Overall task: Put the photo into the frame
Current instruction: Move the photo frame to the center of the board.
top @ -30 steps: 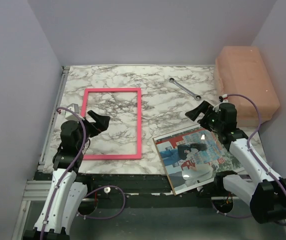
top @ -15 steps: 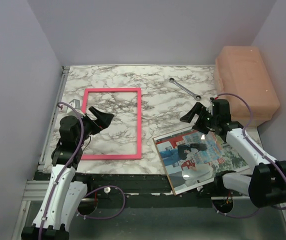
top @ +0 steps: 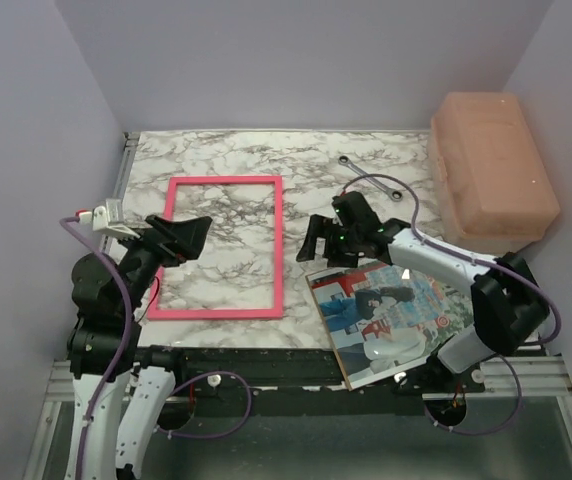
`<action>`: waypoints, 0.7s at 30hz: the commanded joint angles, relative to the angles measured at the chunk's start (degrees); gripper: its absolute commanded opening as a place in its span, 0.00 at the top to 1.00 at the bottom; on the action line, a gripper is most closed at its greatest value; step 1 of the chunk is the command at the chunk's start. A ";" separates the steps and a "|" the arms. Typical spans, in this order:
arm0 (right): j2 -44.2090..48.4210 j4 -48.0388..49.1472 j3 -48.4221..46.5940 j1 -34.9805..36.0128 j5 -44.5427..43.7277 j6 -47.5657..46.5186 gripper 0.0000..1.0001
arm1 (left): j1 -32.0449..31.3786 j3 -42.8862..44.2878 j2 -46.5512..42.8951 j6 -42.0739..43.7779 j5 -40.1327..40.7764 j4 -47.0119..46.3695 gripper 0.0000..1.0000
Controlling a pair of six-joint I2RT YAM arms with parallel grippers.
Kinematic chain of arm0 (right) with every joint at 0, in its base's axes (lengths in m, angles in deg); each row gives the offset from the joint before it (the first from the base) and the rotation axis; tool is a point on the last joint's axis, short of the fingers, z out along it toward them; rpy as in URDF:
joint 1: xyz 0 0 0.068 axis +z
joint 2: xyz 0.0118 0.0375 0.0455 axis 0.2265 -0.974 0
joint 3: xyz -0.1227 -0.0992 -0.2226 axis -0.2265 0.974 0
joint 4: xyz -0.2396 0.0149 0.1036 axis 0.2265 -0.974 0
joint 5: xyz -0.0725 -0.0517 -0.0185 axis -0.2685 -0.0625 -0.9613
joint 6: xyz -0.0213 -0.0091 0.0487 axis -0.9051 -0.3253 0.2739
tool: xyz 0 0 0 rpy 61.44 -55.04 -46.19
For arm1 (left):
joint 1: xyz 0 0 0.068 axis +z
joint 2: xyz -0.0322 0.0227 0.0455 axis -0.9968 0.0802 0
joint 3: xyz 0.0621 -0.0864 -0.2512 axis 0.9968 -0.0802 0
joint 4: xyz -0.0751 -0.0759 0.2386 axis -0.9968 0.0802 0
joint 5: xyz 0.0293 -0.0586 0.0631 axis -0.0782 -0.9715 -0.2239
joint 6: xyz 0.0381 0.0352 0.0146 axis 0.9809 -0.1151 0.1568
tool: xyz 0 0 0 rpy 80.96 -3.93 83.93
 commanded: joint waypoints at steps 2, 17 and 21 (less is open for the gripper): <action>-11.56 -8.76 -10.39 7.71 -7.58 -1.31 0.06 | 0.05 7.15 -2.14 2.76 -1.43 4.95 0.01; -26.57 -14.61 -24.27 17.67 -13.00 -2.51 0.32 | 0.07 9.71 -4.08 2.82 -2.03 5.50 0.01; -28.57 -15.22 -25.50 18.97 -14.01 -2.43 0.40 | 0.02 9.18 -3.80 2.70 -2.33 5.23 0.01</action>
